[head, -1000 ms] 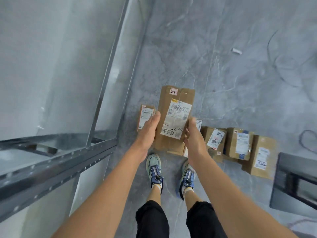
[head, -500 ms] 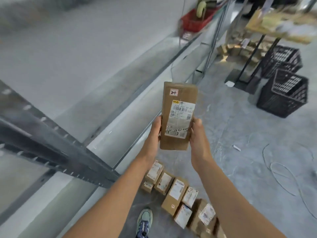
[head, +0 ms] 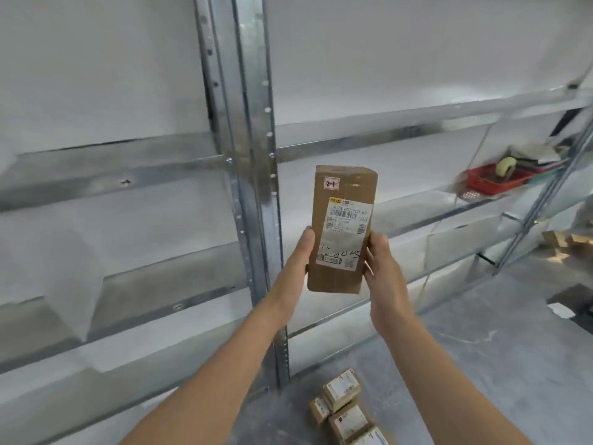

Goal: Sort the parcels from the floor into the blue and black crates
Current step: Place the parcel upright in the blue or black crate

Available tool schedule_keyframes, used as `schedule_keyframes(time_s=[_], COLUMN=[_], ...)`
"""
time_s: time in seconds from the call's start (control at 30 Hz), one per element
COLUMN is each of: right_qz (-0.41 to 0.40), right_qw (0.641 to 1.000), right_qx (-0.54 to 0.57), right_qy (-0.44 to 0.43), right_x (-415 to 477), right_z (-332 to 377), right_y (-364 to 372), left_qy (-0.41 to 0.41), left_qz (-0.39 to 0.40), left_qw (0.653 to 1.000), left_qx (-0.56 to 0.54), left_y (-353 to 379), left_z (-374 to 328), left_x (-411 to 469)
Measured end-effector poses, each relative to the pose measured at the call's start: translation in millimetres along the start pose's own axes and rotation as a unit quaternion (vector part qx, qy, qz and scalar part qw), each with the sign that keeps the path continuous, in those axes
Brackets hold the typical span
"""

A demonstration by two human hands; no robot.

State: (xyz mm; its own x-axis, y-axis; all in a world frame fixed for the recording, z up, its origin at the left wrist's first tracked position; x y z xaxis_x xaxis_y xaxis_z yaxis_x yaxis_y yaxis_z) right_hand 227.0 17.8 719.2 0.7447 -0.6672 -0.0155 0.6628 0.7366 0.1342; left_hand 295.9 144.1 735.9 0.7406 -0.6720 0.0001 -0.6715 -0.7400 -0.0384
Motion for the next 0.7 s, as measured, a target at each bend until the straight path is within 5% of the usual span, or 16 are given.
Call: schedule_keyframes(time_s=[0.7], right_qz=[0.336], right_qw=[0.941], right_qx=[-0.014], right_qy=[0.042], right_x=[-296.0], right_z=[-26.4], right_y=[377.2], left_qy=[-0.019], left_qz=[-0.317], left_qw=[0.948], left_qx=[-0.016], left_y=[-322.9], left_z=[-14.2], left_x=[-387.0])
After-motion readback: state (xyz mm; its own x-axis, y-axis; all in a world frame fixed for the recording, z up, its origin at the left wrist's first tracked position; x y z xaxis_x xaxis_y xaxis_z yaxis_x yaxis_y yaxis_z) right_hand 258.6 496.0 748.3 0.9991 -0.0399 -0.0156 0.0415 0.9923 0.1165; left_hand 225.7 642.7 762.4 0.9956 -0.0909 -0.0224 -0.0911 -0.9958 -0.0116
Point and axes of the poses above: each hand's wrist, its own x-axis towards the middle knuckle, its own y-axis out of the palm, z = x × y, the point moved 7 cm from there along x, towards the middle knuckle, and after that the axes turned 1 degree about -y, right-handed, at the moved point
